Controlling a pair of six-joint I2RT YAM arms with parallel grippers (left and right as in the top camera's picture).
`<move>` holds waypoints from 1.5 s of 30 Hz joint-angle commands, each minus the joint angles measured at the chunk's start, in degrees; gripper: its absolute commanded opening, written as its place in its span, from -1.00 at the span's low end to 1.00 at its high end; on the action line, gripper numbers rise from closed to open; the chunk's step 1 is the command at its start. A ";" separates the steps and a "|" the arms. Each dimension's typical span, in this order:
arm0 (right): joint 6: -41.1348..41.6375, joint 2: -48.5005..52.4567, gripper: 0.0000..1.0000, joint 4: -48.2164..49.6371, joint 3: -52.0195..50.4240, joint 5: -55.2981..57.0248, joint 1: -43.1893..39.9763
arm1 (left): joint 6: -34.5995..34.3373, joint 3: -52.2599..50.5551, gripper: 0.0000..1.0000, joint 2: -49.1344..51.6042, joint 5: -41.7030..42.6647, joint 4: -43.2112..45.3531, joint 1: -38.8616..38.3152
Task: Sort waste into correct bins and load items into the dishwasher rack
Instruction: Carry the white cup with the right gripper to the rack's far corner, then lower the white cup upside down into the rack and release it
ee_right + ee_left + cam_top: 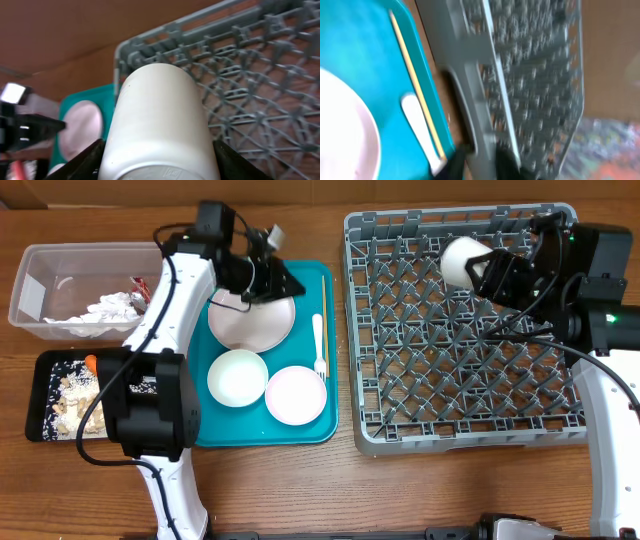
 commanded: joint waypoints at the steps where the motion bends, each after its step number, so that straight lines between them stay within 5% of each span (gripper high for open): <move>1: -2.93 -0.50 -0.92 -0.98 1.53 6.45 0.11 | -6.73 0.28 0.07 -0.35 -0.50 5.29 0.90; 4: -2.86 -0.50 -0.92 -2.82 1.53 7.13 0.11 | -8.94 0.28 0.52 -0.35 -0.50 10.25 1.03; 5: -2.27 -0.50 -0.92 -3.63 1.51 8.39 0.11 | -9.66 0.28 1.00 -0.35 -0.52 12.17 1.03; 14: -1.22 -0.24 -0.92 -12.11 2.95 12.24 0.09 | -10.08 0.28 1.00 -0.35 -2.80 14.10 0.59; 28: 0.92 -0.24 -0.92 -31.69 15.04 13.53 0.11 | -10.05 0.28 1.00 -0.35 -35.23 14.01 0.59; 36: 2.08 1.64 -0.92 -28.48 15.04 13.38 0.79 | -10.05 0.28 1.00 -0.35 -36.15 14.01 0.59; 45: 0.81 18.47 -0.92 -23.32 23.82 18.34 7.58 | -10.05 0.28 1.00 -0.35 -36.15 13.99 0.59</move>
